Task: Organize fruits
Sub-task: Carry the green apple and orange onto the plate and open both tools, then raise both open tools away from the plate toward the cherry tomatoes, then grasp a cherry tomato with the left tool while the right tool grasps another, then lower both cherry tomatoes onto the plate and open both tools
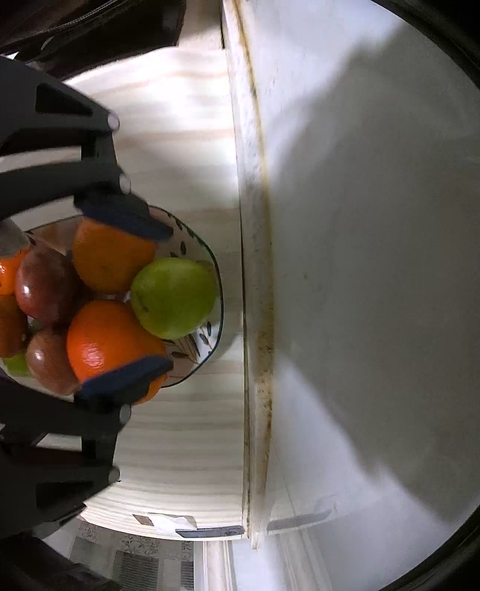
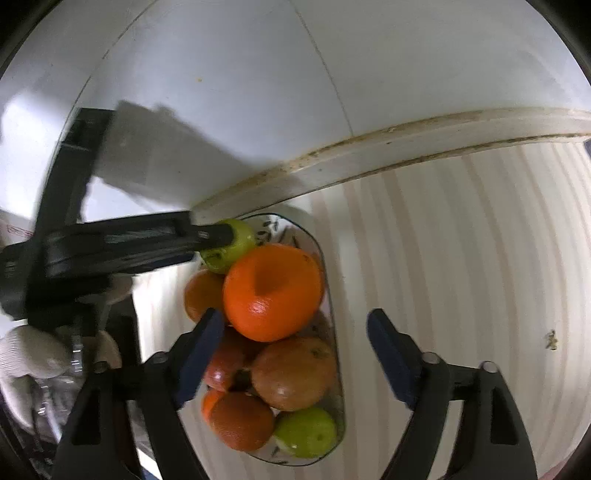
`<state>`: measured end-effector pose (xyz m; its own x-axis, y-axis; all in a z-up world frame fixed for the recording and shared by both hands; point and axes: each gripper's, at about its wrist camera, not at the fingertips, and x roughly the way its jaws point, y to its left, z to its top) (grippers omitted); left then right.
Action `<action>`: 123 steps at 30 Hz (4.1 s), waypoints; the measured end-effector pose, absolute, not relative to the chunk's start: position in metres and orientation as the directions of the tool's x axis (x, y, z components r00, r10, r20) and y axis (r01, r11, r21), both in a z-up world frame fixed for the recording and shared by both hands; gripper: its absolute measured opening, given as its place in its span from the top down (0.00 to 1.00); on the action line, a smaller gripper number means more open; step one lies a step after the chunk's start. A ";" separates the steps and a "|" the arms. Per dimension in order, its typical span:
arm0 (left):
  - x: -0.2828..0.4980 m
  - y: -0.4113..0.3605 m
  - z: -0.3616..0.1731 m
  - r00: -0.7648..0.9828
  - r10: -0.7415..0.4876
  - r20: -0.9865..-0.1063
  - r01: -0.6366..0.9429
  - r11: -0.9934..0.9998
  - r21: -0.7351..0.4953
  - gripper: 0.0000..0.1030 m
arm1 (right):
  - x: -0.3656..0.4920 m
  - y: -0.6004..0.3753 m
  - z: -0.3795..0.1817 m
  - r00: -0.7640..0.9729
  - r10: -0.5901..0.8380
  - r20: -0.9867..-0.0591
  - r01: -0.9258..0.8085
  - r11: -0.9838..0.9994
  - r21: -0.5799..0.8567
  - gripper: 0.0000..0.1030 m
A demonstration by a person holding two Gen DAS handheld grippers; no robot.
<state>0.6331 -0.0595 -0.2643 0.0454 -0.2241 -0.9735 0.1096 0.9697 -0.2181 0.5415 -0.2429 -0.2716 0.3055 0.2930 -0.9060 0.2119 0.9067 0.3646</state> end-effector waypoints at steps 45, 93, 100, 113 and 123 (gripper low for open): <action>0.297 0.010 -0.086 0.527 -0.091 -0.845 0.085 0.995 -0.054 0.17 | 0.285 -0.187 -0.089 0.554 0.051 -0.831 0.059 0.993 0.100 0.06; 0.225 0.067 -0.319 0.026 -0.099 -0.995 -0.063 0.993 -0.101 0.34 | 0.290 -0.106 -0.333 0.006 0.374 -0.927 -0.110 0.922 0.371 0.72; 0.227 0.042 -0.336 0.017 -0.106 -0.994 -0.009 0.994 -0.106 0.73 | 0.291 -0.116 -0.334 0.021 0.374 -0.927 -0.080 0.925 0.372 0.72; 0.303 0.025 -0.274 0.160 -0.292 -0.943 -0.060 0.951 -0.304 0.77 | 0.332 -0.176 -0.291 0.229 0.434 -0.871 0.002 0.895 0.447 0.72; 0.400 0.025 -0.288 0.155 -0.511 -0.845 -0.202 0.821 -0.534 0.77 | 0.382 -0.199 -0.296 0.348 0.448 -0.823 -0.006 0.879 0.476 0.72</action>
